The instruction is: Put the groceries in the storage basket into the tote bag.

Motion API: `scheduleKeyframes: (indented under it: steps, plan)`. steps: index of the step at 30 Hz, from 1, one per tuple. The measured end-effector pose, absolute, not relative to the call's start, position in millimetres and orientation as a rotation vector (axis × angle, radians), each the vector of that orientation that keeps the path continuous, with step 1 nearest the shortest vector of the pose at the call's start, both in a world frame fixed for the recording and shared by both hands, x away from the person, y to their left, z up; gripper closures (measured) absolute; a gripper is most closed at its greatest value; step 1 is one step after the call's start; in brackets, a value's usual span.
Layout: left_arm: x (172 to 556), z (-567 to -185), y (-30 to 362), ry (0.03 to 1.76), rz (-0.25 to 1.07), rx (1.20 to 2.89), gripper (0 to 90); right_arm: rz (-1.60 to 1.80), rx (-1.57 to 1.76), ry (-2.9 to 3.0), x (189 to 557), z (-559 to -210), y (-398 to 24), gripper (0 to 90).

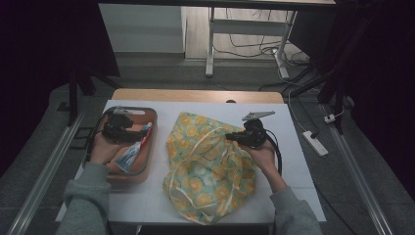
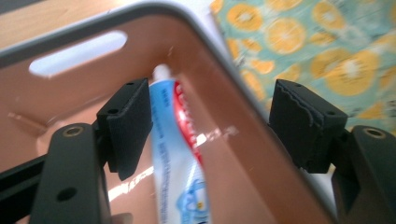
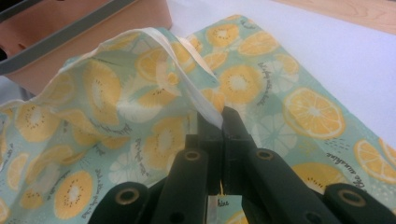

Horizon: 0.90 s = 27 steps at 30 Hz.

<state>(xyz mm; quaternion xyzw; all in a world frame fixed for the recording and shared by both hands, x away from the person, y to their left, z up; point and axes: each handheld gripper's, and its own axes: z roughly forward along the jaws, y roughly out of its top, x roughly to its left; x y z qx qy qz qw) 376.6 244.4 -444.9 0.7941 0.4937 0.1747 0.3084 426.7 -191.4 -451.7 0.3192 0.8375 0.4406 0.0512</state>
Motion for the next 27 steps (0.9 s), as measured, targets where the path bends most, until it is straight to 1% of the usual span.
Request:
scheduleKeyframes:
  steps: [5,7,12,16,21,27]
  plan:
    - [387.0,-459.4,253.7,1.386,0.444,2.117,28.0,1.334,0.969,2.555,426.3,-453.2,-190.0,88.7]
    - [390.5,-464.4,256.2,1.402,0.406,2.112,28.5,1.329,0.969,2.555,426.4,-454.0,-190.0,88.8]
    - [399.0,-476.1,257.0,1.452,0.400,2.145,27.0,1.321,0.981,2.560,426.4,-456.6,-191.5,88.7]
    - [403.7,-483.7,252.4,1.444,0.357,2.193,26.6,1.328,0.986,2.538,424.7,-455.4,-195.0,88.7]
    - [406.9,-491.0,241.1,1.422,0.308,2.267,23.5,1.322,0.990,2.532,423.6,-455.9,-196.5,88.7]
    - [412.4,-499.9,237.0,1.490,0.319,2.323,22.9,1.316,0.990,2.530,424.4,-456.2,-196.4,88.7]
